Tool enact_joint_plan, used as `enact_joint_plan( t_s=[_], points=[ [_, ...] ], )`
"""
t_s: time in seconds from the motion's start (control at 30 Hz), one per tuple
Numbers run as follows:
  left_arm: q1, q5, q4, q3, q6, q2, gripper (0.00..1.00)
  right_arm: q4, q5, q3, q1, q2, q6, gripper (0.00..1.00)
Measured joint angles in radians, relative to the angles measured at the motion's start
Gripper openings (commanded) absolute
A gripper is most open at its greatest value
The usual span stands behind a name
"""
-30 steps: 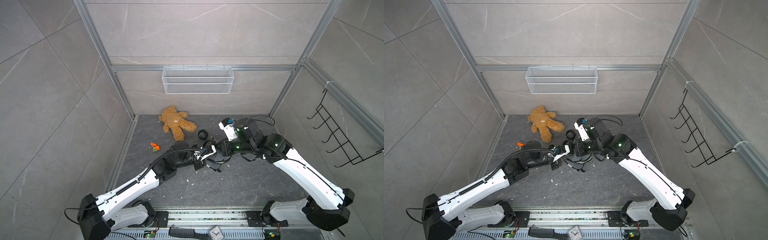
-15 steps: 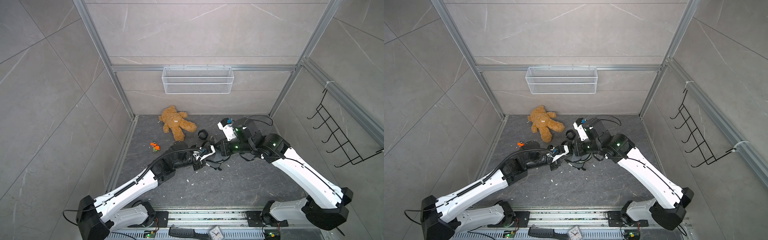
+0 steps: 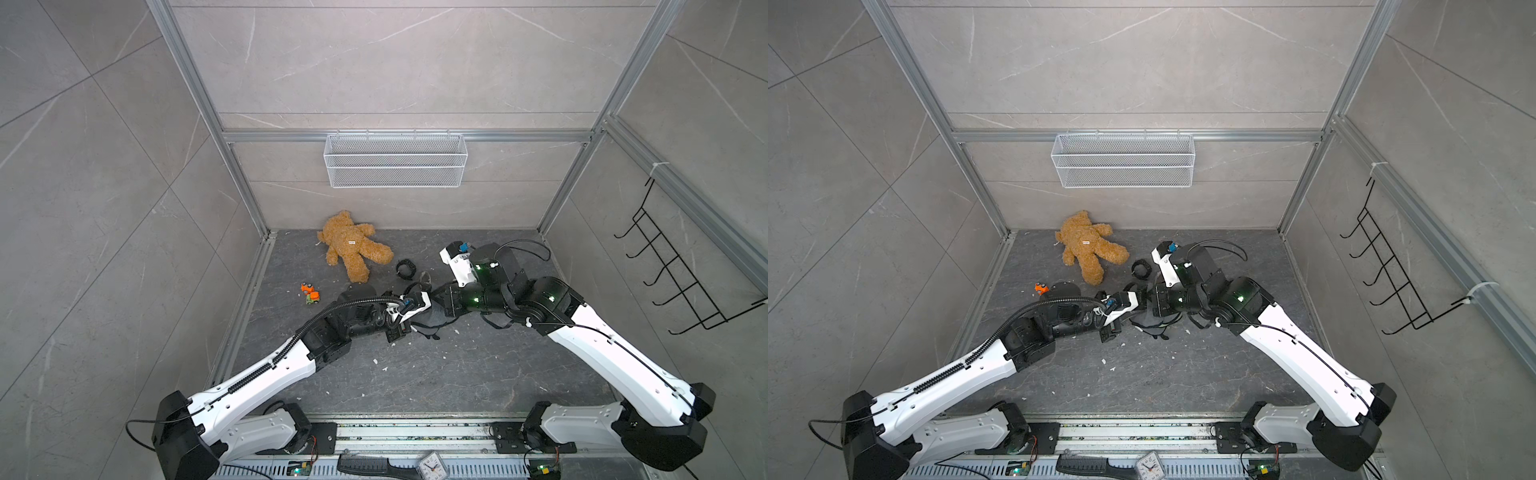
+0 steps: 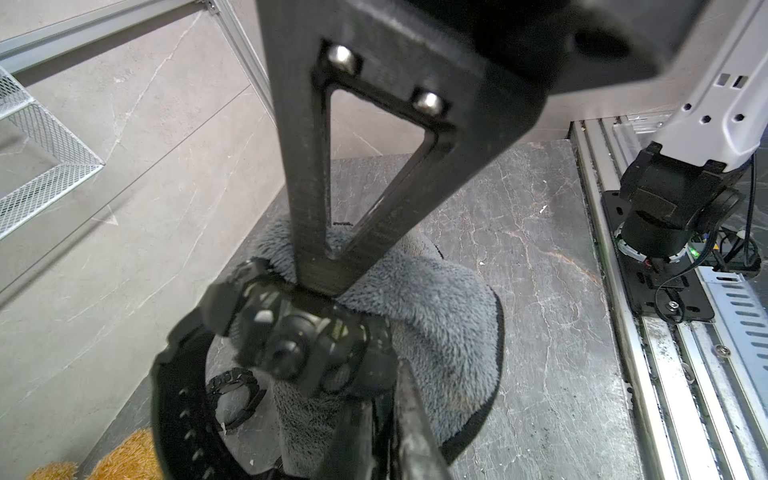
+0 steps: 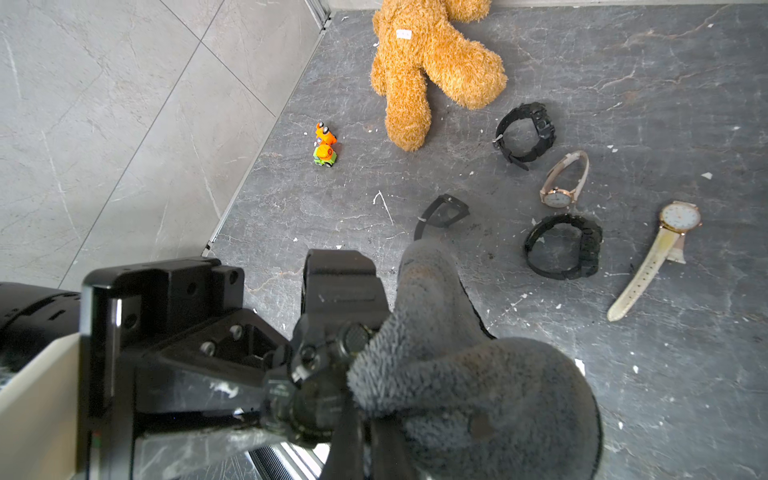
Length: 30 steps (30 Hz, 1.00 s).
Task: Wipe the watch dial
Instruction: Wipe the dirt from the watch dial.
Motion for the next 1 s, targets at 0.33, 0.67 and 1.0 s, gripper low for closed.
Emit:
enact_joint_plan(
  t_s=[0.33,0.67,1.0],
  points=[
    [0.005,0.021,-0.043,0.018,0.000,0.009,0.00,0.059,-0.001,-0.090,0.000,-0.056,0.045,0.00],
    [0.026,0.049,0.016,0.073,0.000,0.062,0.00,0.053,0.011,-0.211,-0.005,-0.095,0.103,0.00],
    [0.033,0.093,0.175,0.136,0.000,0.090,0.00,-0.033,0.017,-0.231,-0.005,-0.095,0.122,0.00]
  ],
)
